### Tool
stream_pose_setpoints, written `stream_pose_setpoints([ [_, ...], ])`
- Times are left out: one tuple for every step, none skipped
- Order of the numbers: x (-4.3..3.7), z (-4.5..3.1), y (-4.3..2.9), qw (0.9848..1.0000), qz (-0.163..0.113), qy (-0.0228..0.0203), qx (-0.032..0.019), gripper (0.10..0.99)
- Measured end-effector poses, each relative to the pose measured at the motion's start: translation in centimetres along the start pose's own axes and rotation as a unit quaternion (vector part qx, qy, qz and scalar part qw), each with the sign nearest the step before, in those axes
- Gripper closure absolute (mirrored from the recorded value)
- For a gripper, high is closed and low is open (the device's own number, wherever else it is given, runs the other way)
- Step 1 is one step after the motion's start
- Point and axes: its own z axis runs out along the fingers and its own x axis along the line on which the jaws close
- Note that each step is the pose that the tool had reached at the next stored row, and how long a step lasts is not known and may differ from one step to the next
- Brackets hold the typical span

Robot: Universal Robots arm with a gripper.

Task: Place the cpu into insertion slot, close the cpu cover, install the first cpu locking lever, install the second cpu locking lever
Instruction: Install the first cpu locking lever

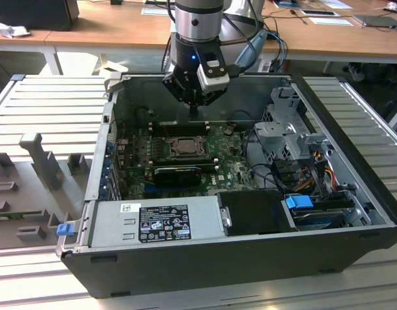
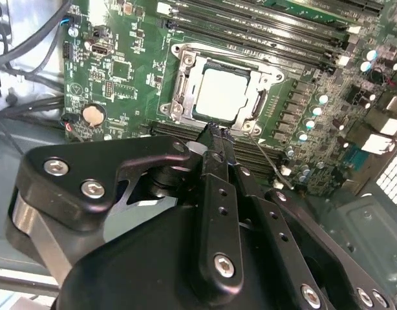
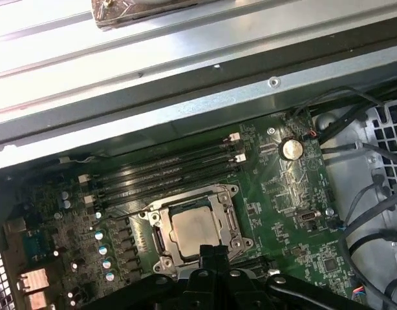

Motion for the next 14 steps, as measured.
stream_pose_setpoints([
  [0.00,0.00,0.00,1.0000,-0.005,0.0002,-0.0001,0.980],
  [0.00,0.00,0.00,1.0000,-0.007,0.0003,-0.0001,0.980],
  [0.00,0.01,0.00,0.9999,-0.013,0.0005,-0.0002,0.980],
  [0.00,0.01,0.00,0.9998,-0.019,0.0007,-0.0004,0.980],
  [0.00,0.02,0.00,0.9995,-0.030,0.0012,-0.0005,0.980],
  [-0.01,0.04,0.01,0.9990,-0.044,0.0016,-0.0007,0.980],
  [-0.01,0.05,0.02,0.9985,-0.054,0.0020,-0.0009,0.980],
  [-0.01,0.06,0.02,0.9982,-0.060,0.0022,-0.0009,0.980],
  [-0.01,0.07,0.01,0.9974,-0.072,0.0026,-0.0011,0.980],
  [-0.01,0.08,0.02,0.9966,-0.082,0.0029,-0.0013,0.980],
  [-0.01,0.10,0.01,0.9959,-0.090,0.0032,-0.0015,0.980],
  [-0.01,0.13,0.01,0.9947,-0.103,0.0036,-0.0017,0.980],
  [-0.01,0.15,0.01,0.9934,-0.115,0.0040,-0.0019,0.980],
  [-0.01,0.17,0.01,0.9924,-0.123,0.0043,-0.0020,0.980],
])
